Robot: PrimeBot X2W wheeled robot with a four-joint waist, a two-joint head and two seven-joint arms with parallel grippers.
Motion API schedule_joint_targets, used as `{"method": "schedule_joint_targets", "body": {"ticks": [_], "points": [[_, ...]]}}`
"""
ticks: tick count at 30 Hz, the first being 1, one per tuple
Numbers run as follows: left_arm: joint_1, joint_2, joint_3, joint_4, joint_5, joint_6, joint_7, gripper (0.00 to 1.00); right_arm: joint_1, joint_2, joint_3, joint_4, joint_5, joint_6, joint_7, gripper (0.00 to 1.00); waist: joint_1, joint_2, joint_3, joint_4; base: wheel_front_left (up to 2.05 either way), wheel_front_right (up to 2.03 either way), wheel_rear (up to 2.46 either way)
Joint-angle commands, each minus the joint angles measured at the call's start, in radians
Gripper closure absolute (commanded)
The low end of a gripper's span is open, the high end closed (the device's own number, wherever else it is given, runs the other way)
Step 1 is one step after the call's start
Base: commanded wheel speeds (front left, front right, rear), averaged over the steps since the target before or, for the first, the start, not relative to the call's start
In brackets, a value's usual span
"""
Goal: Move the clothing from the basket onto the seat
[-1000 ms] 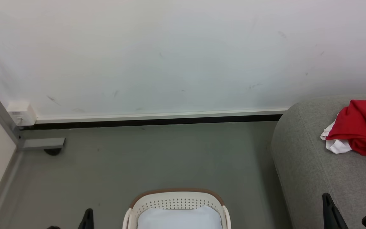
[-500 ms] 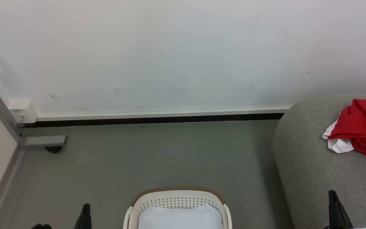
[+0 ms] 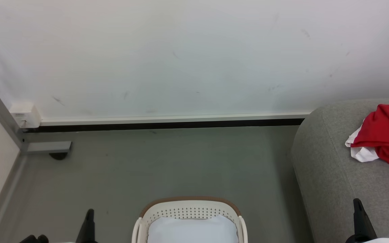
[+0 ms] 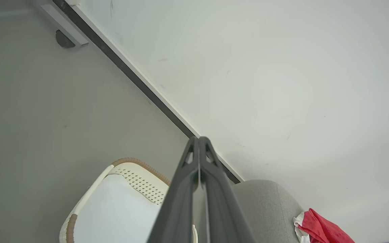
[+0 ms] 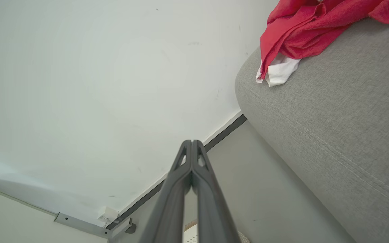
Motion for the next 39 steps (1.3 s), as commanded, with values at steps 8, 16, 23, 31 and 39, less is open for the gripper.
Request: {"method": "schedule_joint_targets", "body": {"ticks": [8, 16, 23, 31, 39], "points": [[-0.031, 0.004, 0.014, -0.023, -0.111, -0.013, 0.027, 1.0, -0.034, -0.012, -0.011, -0.024, 0.112, -0.001, 0.027, 1.0, -0.0001, 0.0, 0.004, 0.004, 0.0, 0.0, 0.0], [-0.039, 0.003, 0.024, -0.031, -0.2, -0.021, 0.05, 1.0, -0.041, -0.013, -0.018, -0.03, 0.201, -0.001, 0.05, 1.0, -0.0001, 0.0, 0.009, 0.007, 0.0, 0.0, 0.0], [-0.046, 0.003, 0.031, -0.036, -0.272, -0.027, 0.07, 1.0, -0.047, -0.014, -0.024, -0.037, 0.275, -0.001, 0.07, 1.0, -0.0001, 0.0, 0.013, 0.01, 0.0, 0.0, 0.0], [-0.053, 0.002, 0.038, -0.043, -0.351, -0.033, 0.09, 1.0, -0.049, -0.014, -0.03, -0.042, 0.351, -0.001, 0.091, 1.0, -0.0001, 0.0, 0.017, 0.014, 0.0, 0.0, 0.0], [-0.058, 0.001, 0.045, -0.05, -0.426, -0.038, 0.108, 1.0, -0.054, -0.015, -0.036, -0.047, 0.423, -0.002, 0.11, 1.0, -0.0001, 0.0, 0.022, 0.018, 0.0, 0.0, 0.0]]}}
